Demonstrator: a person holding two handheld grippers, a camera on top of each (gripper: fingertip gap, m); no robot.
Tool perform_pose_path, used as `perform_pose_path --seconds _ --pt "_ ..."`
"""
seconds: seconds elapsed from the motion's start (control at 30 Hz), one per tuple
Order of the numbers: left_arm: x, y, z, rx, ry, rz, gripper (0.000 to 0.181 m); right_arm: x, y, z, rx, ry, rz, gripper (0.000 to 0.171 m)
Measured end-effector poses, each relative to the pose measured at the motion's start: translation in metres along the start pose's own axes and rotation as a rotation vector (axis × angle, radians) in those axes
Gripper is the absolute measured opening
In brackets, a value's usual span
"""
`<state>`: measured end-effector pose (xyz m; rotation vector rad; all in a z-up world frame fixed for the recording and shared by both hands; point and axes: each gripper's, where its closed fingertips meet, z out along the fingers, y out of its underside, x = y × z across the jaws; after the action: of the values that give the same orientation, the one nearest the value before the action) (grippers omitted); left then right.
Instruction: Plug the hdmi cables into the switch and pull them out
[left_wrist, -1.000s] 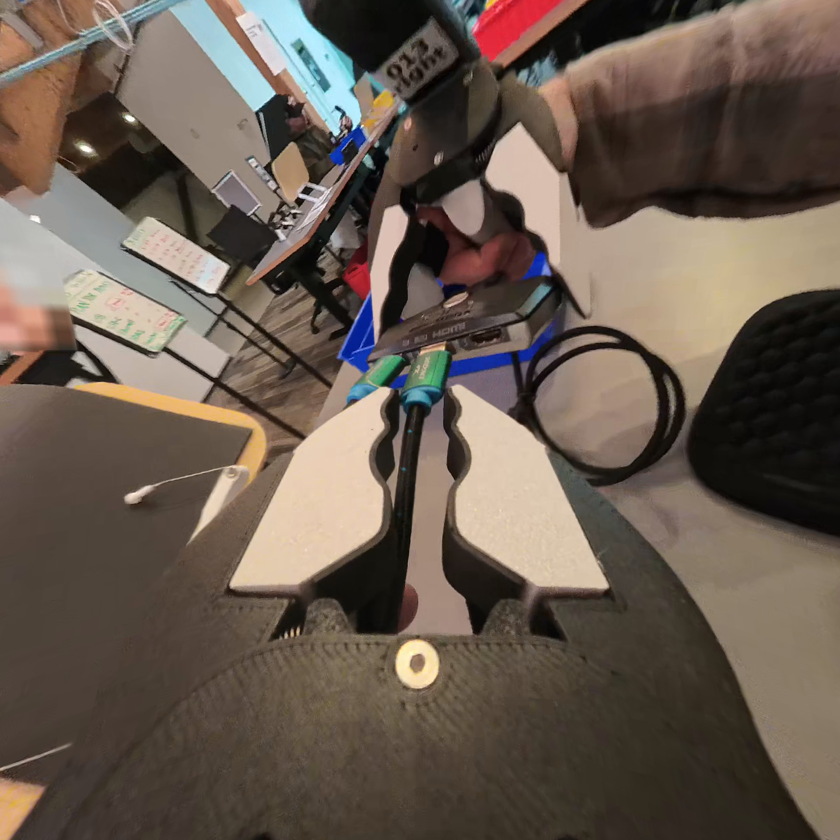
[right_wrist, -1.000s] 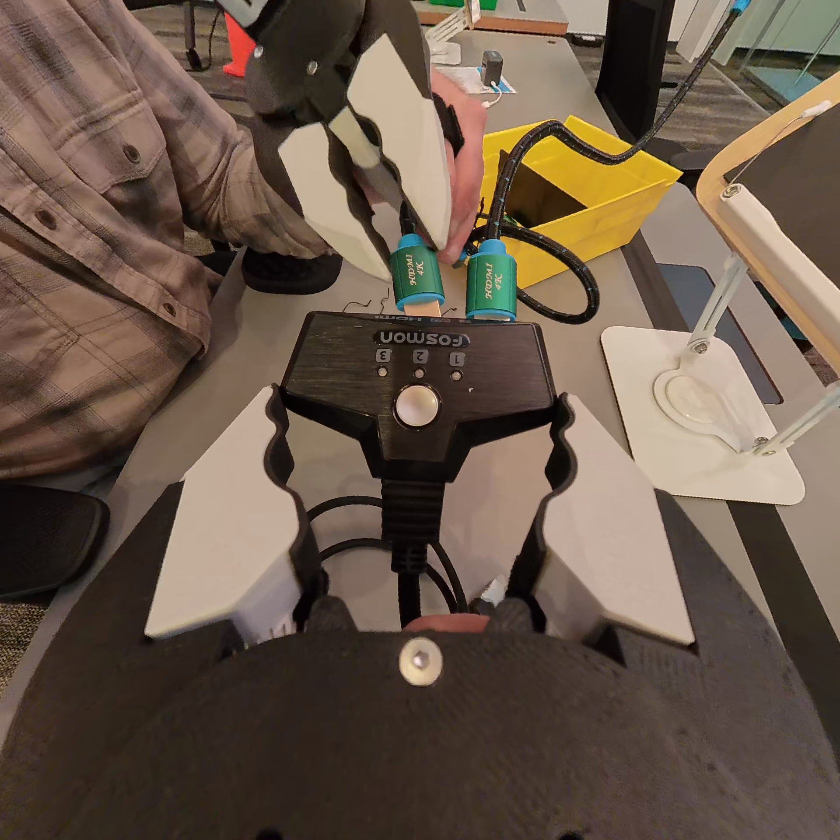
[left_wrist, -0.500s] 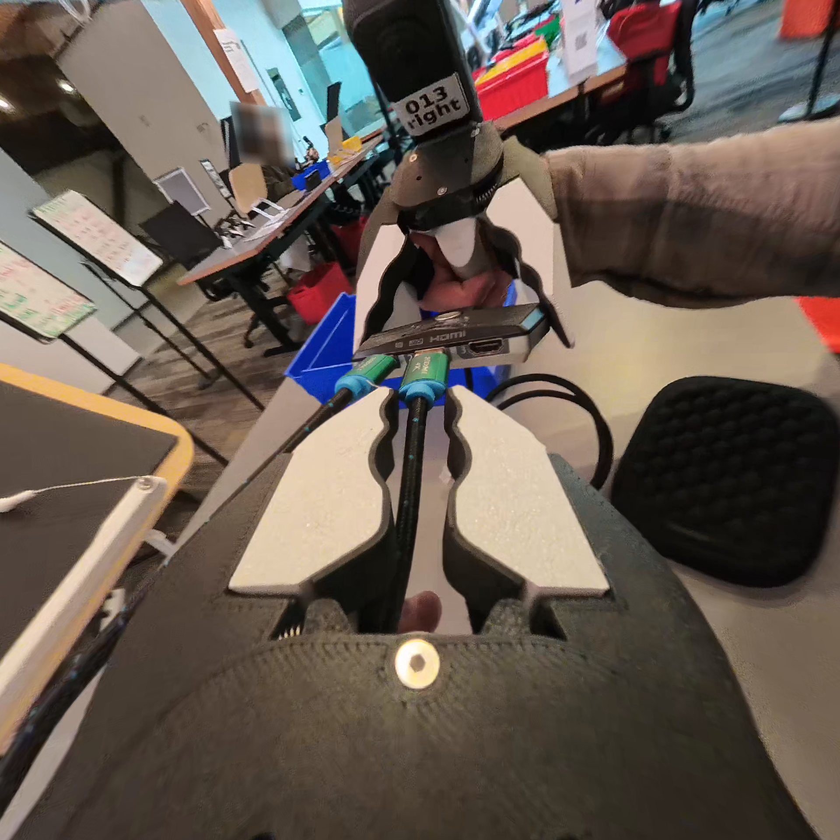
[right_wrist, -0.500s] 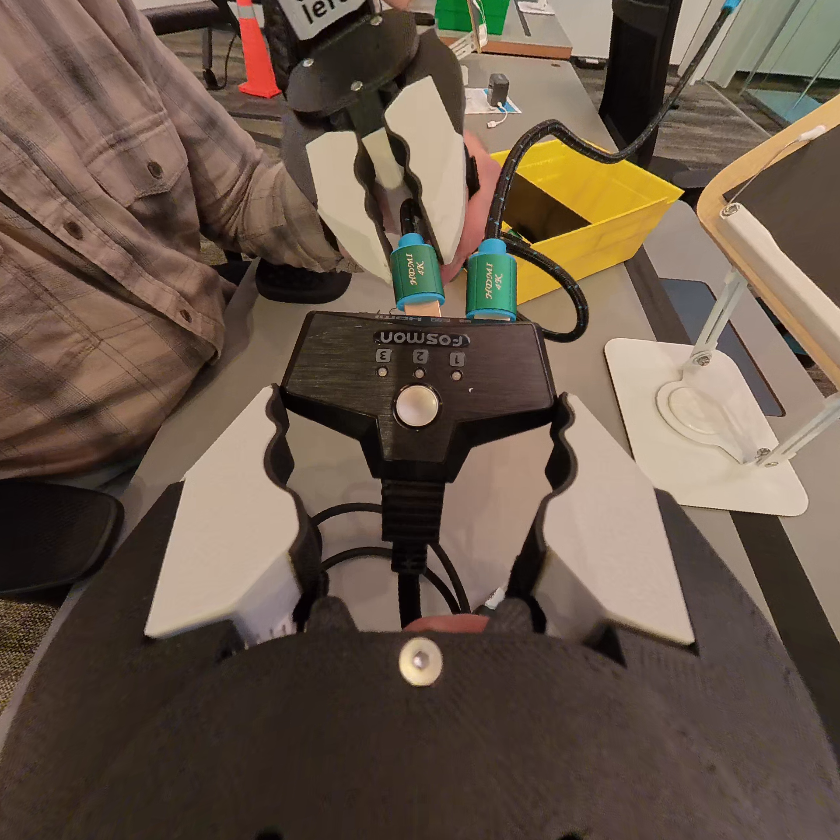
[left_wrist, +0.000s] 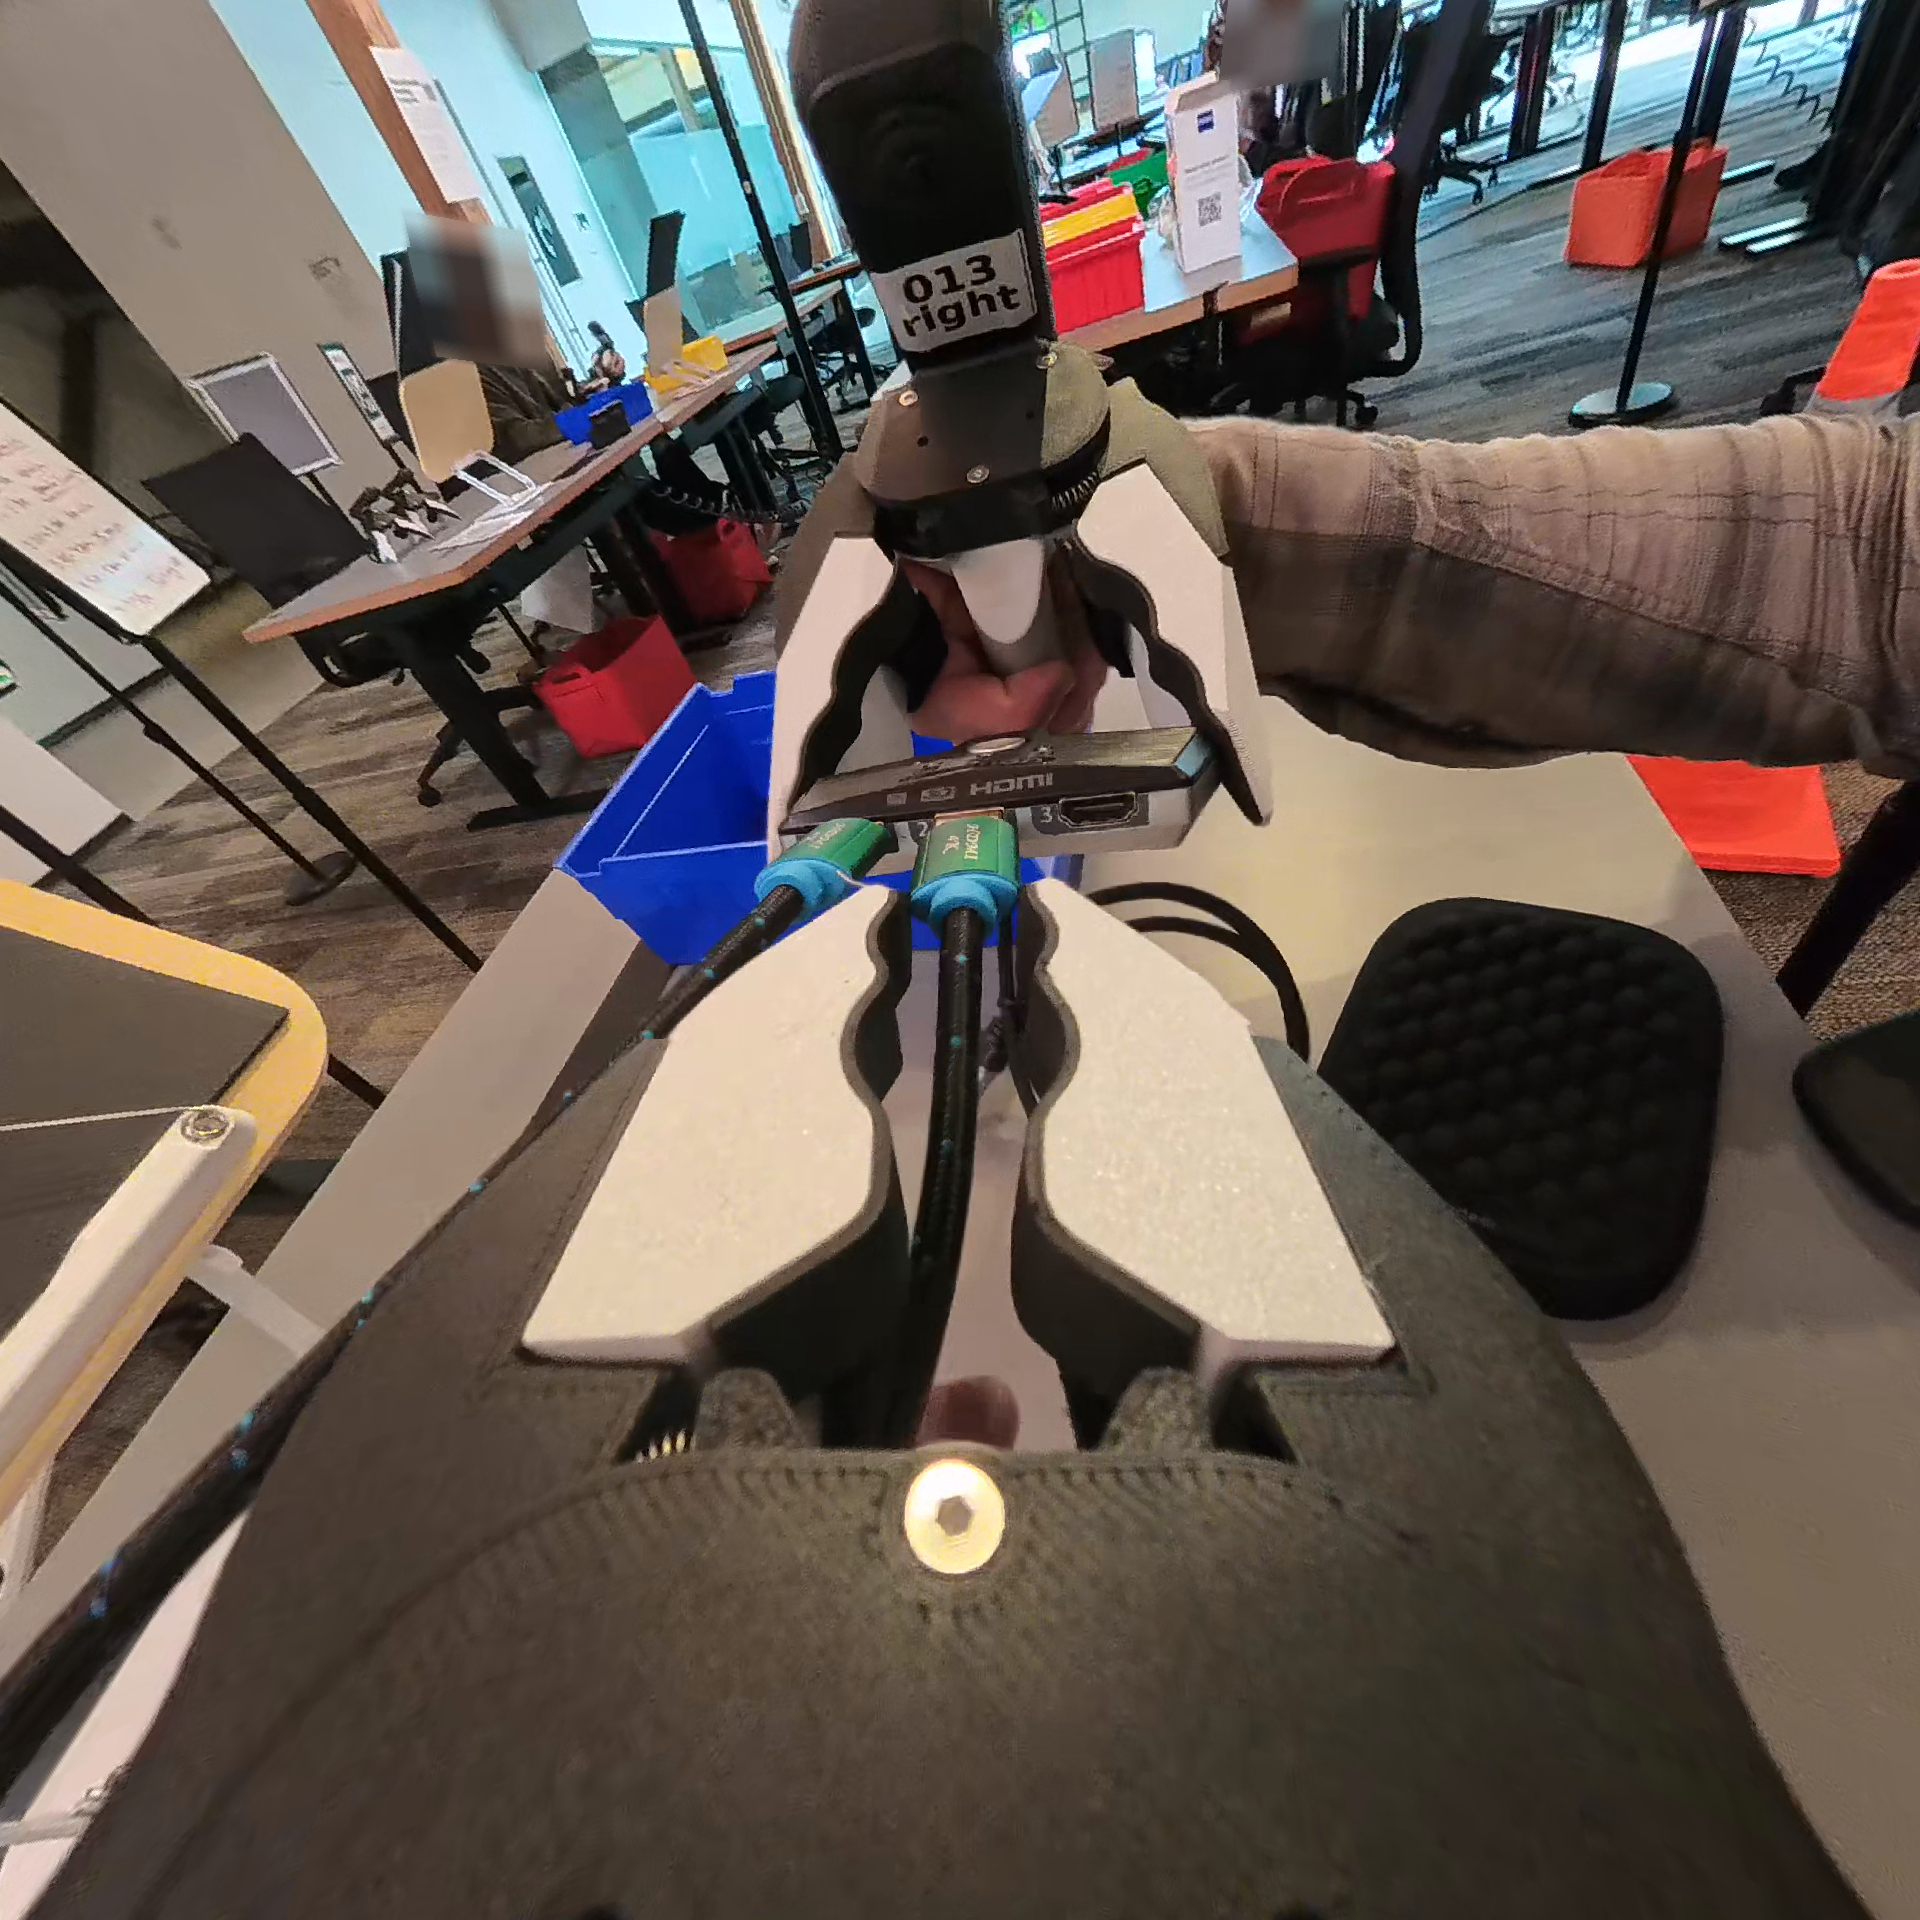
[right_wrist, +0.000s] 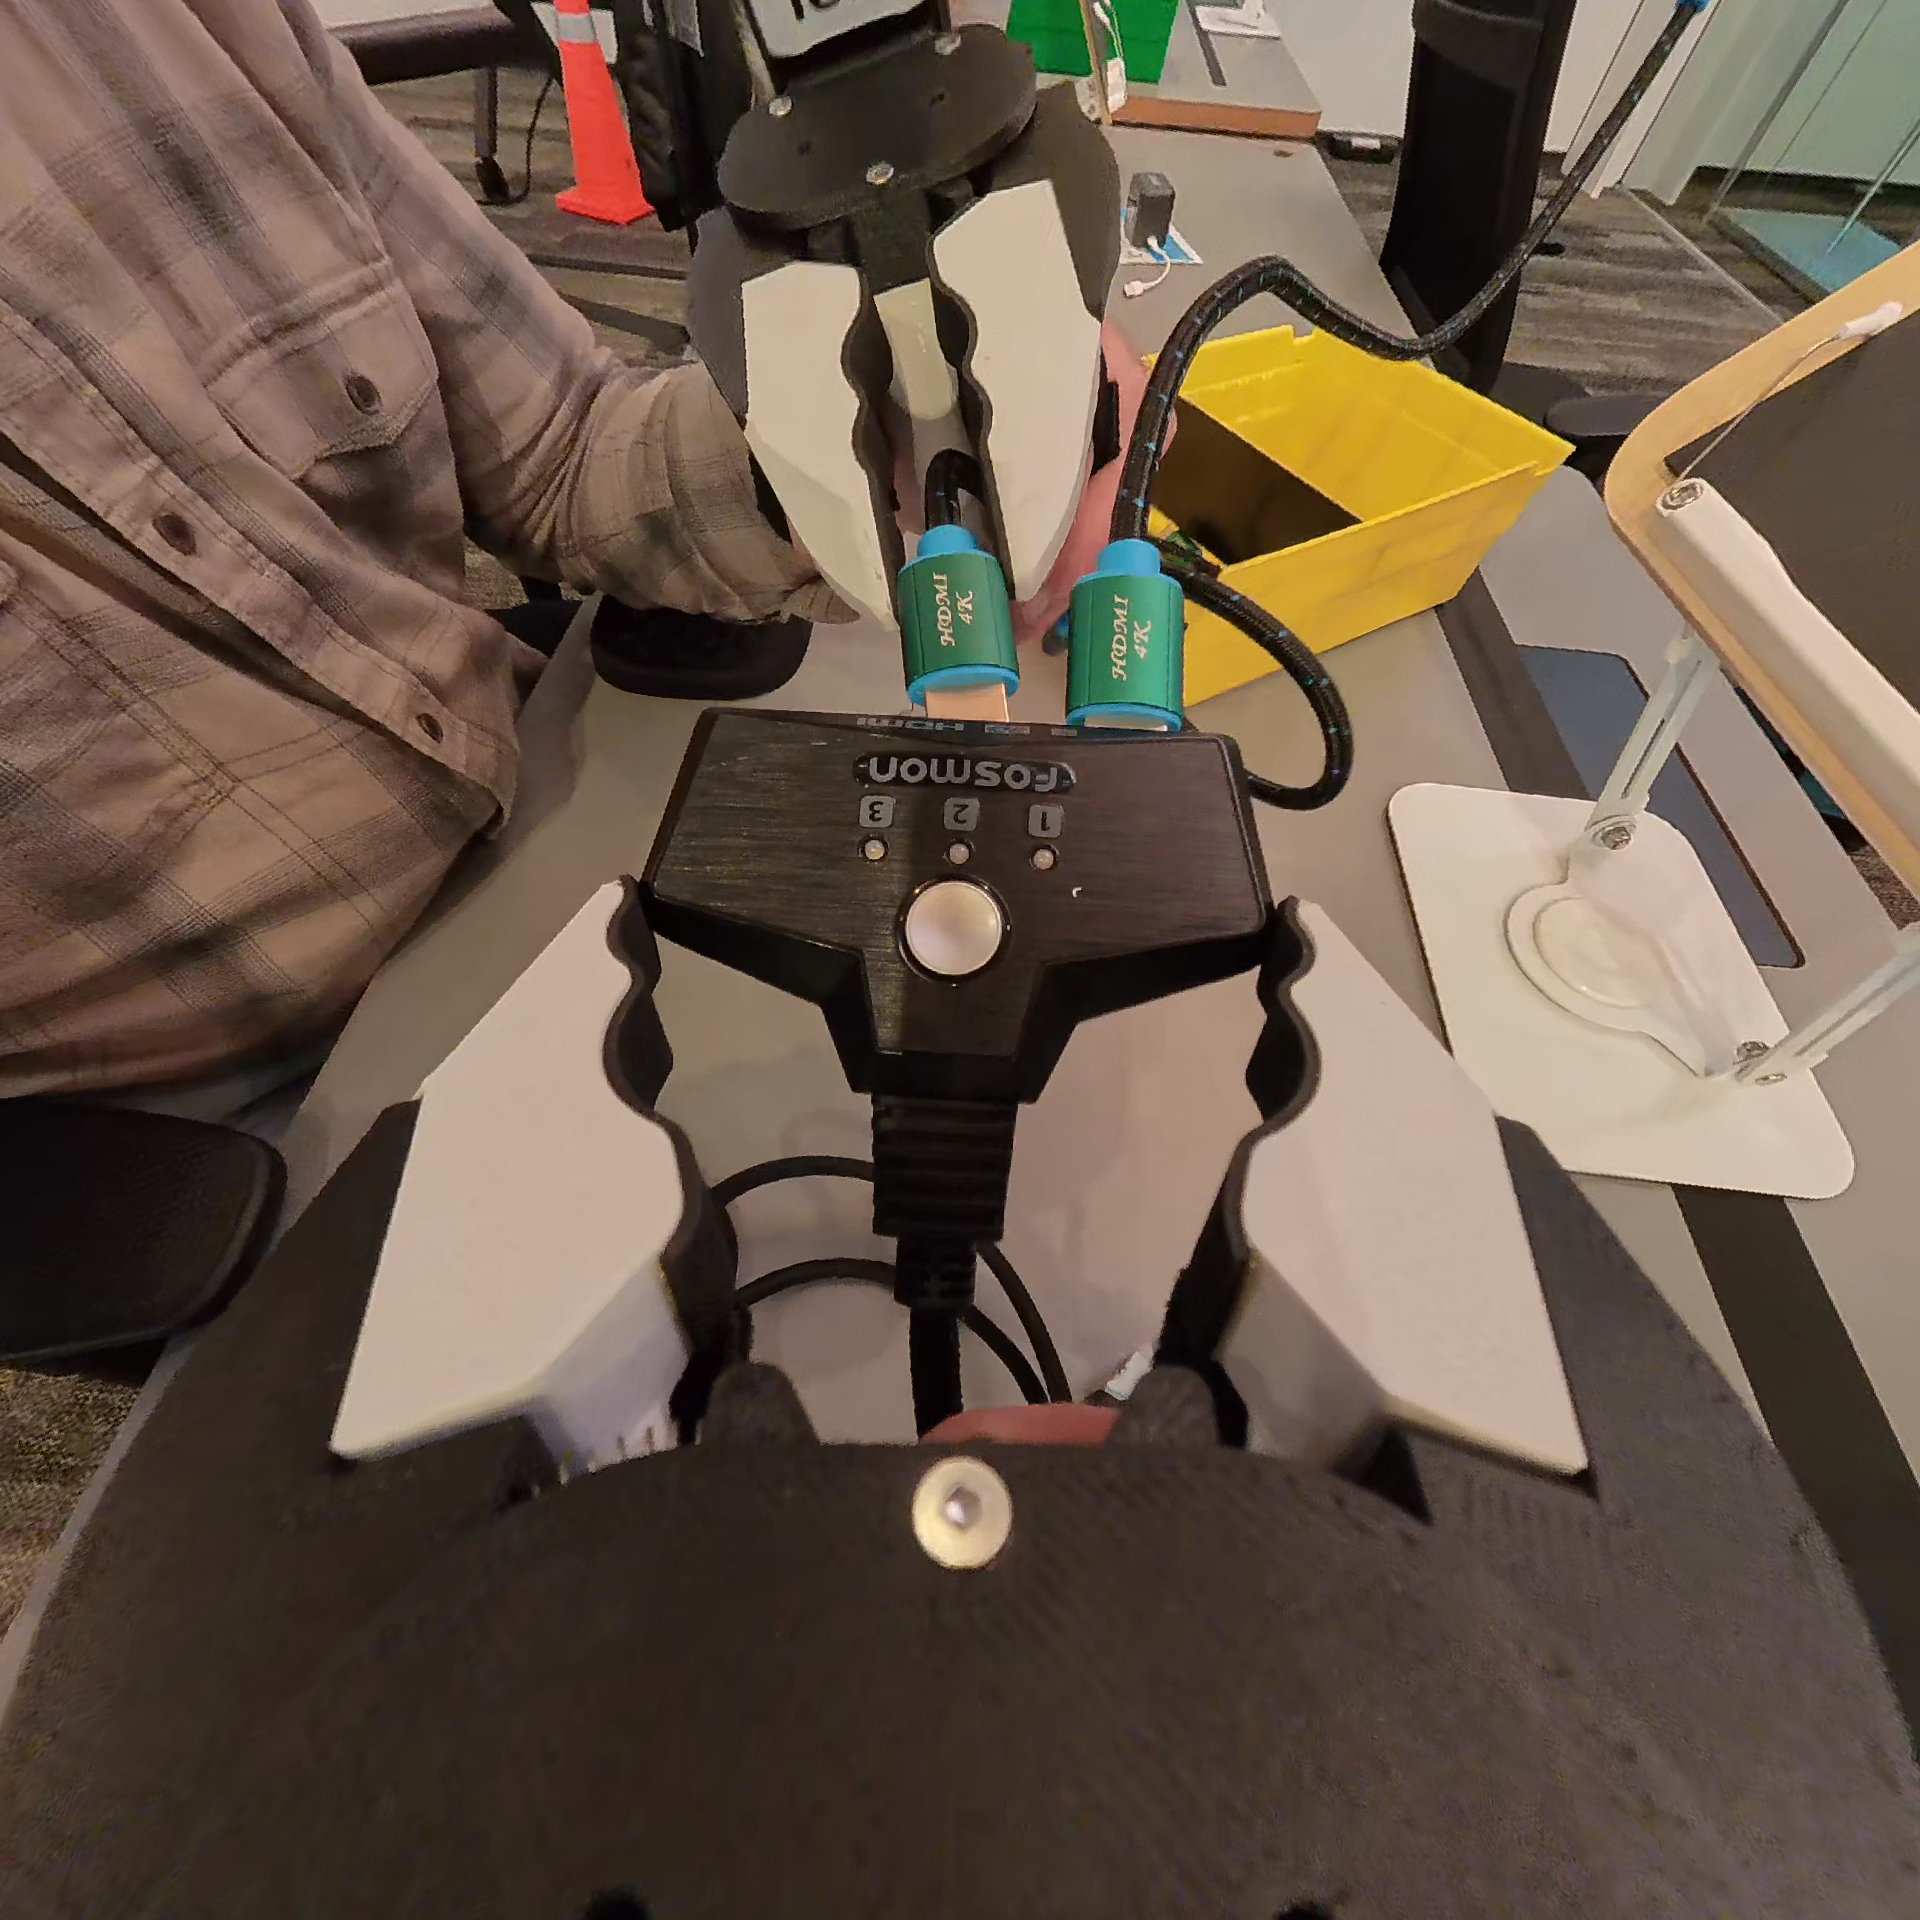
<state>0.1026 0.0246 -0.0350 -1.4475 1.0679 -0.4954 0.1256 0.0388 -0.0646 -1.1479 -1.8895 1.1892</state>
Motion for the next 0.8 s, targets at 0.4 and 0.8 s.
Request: perform_pose_path --seconds 0.4,0.8 --pt "0.000 0.004 0.002 -0.038 0.076 0.054 0.019 -0.003 0.005 0.000 -0.069 -0.030 0.013 0.113" --pt "0.000 0.014 0.011 -0.013 0.094 0.053 0.019 0.000 0.014 0.000 -0.135 -0.023 0.030 0.113"
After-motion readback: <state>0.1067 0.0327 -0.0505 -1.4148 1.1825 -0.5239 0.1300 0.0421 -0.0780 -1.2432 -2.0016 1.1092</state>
